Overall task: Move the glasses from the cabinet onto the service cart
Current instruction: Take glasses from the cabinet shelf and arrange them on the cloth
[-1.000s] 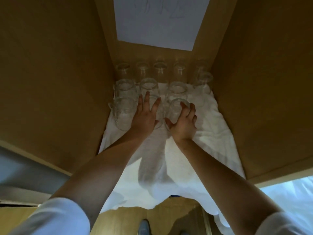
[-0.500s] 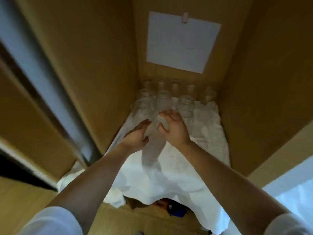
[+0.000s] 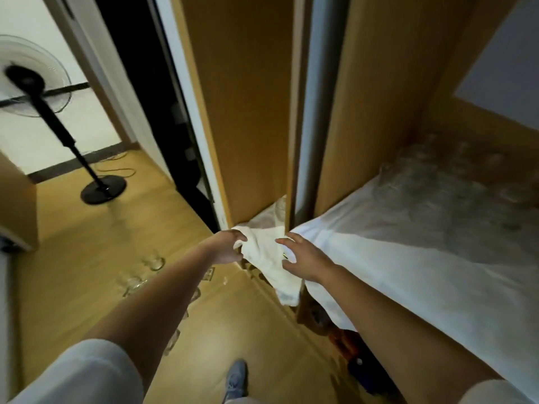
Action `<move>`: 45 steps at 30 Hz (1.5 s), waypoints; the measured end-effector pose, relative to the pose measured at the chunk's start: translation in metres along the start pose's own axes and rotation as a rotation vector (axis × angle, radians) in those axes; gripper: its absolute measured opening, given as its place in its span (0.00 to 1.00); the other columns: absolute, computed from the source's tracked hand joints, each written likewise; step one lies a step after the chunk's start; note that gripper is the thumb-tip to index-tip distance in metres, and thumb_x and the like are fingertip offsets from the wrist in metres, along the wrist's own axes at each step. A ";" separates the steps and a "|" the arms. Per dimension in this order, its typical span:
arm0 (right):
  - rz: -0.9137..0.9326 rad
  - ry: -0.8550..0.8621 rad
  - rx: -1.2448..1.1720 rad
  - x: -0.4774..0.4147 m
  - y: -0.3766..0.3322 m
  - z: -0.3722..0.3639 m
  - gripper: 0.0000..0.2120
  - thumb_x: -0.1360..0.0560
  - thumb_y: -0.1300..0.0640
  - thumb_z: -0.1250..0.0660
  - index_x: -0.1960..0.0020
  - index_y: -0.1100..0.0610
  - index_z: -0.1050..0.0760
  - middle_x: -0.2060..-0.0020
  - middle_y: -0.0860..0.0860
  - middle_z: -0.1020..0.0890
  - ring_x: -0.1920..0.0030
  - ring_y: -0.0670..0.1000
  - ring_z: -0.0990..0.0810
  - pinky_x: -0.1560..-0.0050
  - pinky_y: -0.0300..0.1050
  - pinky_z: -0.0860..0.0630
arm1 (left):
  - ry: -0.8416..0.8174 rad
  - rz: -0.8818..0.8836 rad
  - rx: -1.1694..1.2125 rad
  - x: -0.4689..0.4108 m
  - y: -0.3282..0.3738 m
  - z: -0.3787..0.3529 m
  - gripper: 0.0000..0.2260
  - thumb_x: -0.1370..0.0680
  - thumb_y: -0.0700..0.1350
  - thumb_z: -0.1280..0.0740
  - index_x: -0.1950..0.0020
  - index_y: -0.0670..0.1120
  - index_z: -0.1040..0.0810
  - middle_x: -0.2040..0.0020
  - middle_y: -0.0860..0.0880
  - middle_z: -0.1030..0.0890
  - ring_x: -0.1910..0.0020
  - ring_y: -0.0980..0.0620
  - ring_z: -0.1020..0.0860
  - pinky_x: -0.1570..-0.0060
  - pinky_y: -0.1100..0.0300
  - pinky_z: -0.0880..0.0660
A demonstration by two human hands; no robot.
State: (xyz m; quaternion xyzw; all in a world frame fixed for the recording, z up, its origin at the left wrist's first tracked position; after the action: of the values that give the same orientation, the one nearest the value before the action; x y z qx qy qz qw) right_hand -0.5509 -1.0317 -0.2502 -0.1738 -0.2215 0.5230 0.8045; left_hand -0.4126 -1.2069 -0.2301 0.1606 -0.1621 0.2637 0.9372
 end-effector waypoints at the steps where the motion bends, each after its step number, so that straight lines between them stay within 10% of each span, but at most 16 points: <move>1: 0.000 -0.068 0.004 -0.009 -0.007 -0.007 0.28 0.23 0.52 0.37 0.25 0.46 0.41 0.24 0.49 0.44 0.27 0.53 0.37 0.31 0.47 0.35 | -0.016 0.005 -0.011 0.000 -0.010 -0.001 0.23 0.23 0.46 0.35 0.28 0.48 0.33 0.27 0.48 0.34 0.30 0.48 0.33 0.37 0.61 0.36; 11: -0.253 -0.310 0.118 -0.127 -0.052 -0.059 0.28 0.23 0.51 0.37 0.25 0.51 0.41 0.27 0.54 0.39 0.29 0.56 0.35 0.33 0.47 0.33 | -0.153 -0.019 0.019 -0.044 -0.123 -0.024 0.22 0.23 0.47 0.35 0.29 0.50 0.32 0.29 0.47 0.33 0.31 0.47 0.33 0.37 0.57 0.34; 21: -0.401 -0.148 -0.027 -0.252 -0.113 -0.094 0.20 0.22 0.51 0.40 0.31 0.52 0.31 0.33 0.54 0.30 0.34 0.55 0.29 0.39 0.47 0.30 | -0.188 -0.022 -0.035 -0.122 -0.240 0.008 0.21 0.22 0.47 0.36 0.29 0.52 0.32 0.31 0.47 0.30 0.34 0.47 0.29 0.41 0.57 0.31; 45: -0.978 0.063 -0.236 -0.397 0.075 -0.033 0.19 0.24 0.52 0.37 0.35 0.53 0.32 0.39 0.55 0.26 0.38 0.59 0.27 0.44 0.51 0.28 | -0.366 -0.343 -0.192 -0.432 -0.144 0.060 0.21 0.22 0.47 0.37 0.29 0.50 0.33 0.30 0.45 0.31 0.33 0.44 0.31 0.36 0.55 0.32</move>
State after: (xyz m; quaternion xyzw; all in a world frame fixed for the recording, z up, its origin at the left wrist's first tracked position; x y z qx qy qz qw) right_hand -0.7315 -1.3685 -0.3855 -0.1553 -0.3101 0.0509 0.9366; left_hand -0.6963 -1.5379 -0.3751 0.1411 -0.3236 0.0511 0.9342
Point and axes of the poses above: each hand's wrist, its own x-axis away from the middle knuckle, its own z-axis out of the back of the hand, y = z × x, the point moved 1 cm from there along -x, towards the middle knuckle
